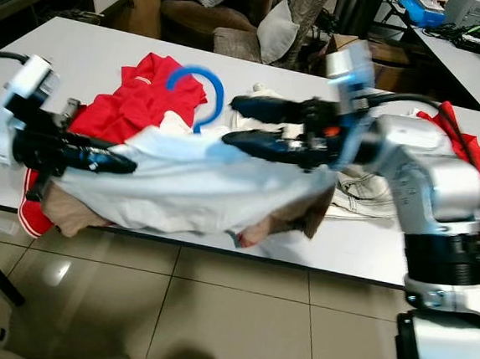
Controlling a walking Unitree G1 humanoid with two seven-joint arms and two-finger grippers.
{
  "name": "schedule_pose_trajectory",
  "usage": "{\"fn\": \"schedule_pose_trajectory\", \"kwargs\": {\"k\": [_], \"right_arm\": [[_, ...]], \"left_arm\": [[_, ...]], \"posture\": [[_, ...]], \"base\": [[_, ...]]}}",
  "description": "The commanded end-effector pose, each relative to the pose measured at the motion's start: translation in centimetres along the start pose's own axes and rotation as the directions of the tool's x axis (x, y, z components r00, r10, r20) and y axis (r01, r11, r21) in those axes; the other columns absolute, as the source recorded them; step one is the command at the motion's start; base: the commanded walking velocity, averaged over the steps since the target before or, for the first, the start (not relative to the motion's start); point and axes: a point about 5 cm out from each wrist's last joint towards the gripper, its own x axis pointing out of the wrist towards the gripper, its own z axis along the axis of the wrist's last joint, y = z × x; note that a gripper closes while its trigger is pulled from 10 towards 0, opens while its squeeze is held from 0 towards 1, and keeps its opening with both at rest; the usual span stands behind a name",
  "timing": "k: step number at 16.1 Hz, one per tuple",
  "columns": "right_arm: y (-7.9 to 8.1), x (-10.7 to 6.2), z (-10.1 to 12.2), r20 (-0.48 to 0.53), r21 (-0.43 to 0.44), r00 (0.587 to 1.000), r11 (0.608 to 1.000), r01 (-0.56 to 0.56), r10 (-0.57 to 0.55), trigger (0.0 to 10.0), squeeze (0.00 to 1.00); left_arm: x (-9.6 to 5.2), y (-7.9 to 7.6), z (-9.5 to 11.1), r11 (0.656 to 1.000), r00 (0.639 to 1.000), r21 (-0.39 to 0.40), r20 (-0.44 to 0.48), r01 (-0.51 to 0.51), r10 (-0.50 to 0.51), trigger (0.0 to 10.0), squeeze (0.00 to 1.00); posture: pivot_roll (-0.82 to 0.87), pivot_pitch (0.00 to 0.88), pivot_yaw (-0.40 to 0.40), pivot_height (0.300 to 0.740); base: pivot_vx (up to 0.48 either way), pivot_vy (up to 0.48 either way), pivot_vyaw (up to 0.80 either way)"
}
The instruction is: Hang hanger
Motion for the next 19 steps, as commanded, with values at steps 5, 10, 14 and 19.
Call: {"fn": "schedule_pose_trajectory", "kwargs": {"k": [5,10,14,19], "right_arm": [[0.2,0.9,-0.8,-0.120,0.000,0.993,1.000,-0.019,0.019,10.0,0.00],[0.3,1.3,-2.7,-0.238,0.044,0.969,0.997,-0.057,0.066,10.0,0.00],[0.2,1.6,-3.3,-0.242,0.077,0.967,0.995,-0.066,0.083,0.0,0.00],[0.0,1.8,-3.4,-0.226,0.105,0.973,0.994,-0.028,0.051,0.0,0.00]], "left_arm": [[0.6,0.0,1.0,0.995,0.999,0.099,-0.052,0.016,-0.011,0.0,0.00],[1.2,0.2,1.8,0.978,0.994,0.207,-0.107,0.009,0.013,0.0,0.00],[1.3,0.0,2.6,0.957,0.990,0.290,-0.139,0.014,0.027,0.0,0.00],[1.2,0.2,3.6,0.941,0.994,0.339,-0.097,-0.017,0.054,0.0,0.00]], "posture": [[-0.02,0.000,-0.065,0.740],[-0.02,0.000,-0.073,0.740],[-0.01,0.000,-0.077,0.740],[-0.01,0.000,-0.080,0.740]], "base": [[0.000,0.000,0.00],[0.000,0.000,0.00],[0.000,0.000,0.00],[0.000,0.000,0.00]]}}
